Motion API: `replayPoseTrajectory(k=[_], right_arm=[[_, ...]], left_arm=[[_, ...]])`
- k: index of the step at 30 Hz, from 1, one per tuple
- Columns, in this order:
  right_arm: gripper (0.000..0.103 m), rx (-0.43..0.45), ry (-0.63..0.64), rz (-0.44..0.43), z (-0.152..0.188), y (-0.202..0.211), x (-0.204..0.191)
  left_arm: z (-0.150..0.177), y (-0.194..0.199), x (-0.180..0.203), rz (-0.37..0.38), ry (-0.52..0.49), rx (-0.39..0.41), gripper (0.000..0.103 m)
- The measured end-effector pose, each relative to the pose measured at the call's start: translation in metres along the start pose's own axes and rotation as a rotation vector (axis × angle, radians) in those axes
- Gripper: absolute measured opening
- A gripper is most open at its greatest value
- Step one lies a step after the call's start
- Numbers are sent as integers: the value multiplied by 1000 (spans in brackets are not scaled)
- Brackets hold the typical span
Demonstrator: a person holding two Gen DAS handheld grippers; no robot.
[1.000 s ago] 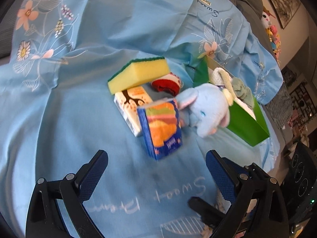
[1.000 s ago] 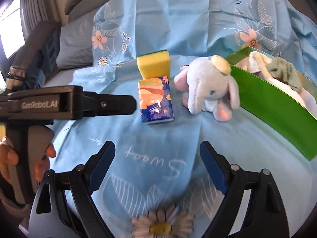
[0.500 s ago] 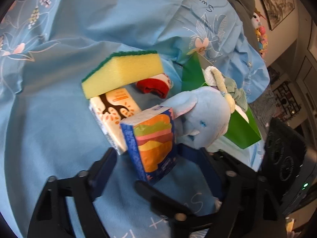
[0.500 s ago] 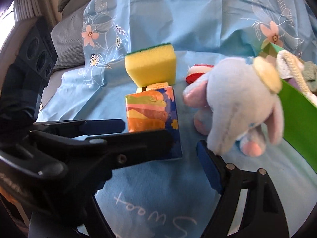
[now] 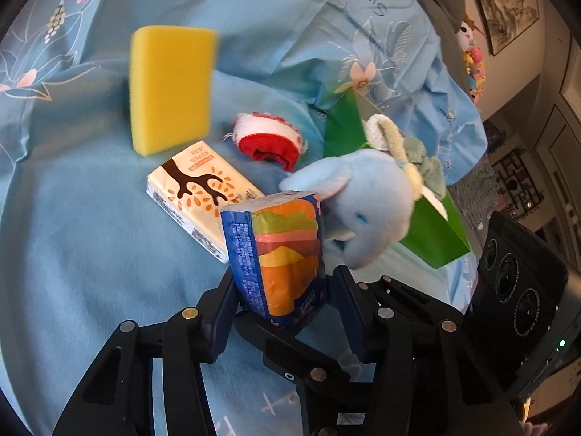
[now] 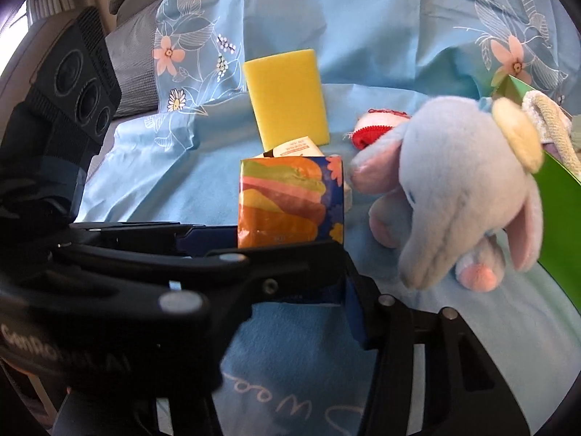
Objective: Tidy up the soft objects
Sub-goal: 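Lift and carry the tissue pack over the green box with the left gripper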
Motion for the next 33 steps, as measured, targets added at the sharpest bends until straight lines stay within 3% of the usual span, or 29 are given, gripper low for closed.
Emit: replayPoseTrajectory(k=[17,33], right_arm=[[51,132,21,19,-3,87,-14],[51,250,-78,49,6,136,35]], left_arm=[[21,48,74,12,-119,78,52],[18,18,150,-12,-244,42,52]])
Point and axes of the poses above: each gripper's, at about its wrist camera, not at the fingertips, and y roughly against the way its jaws point, x to its right, z to its underside, the point moved 5 cm from there along -y, roughly the way its jaws point, and after that the axes turned 13 degrees about y, right-handed, at the moved point
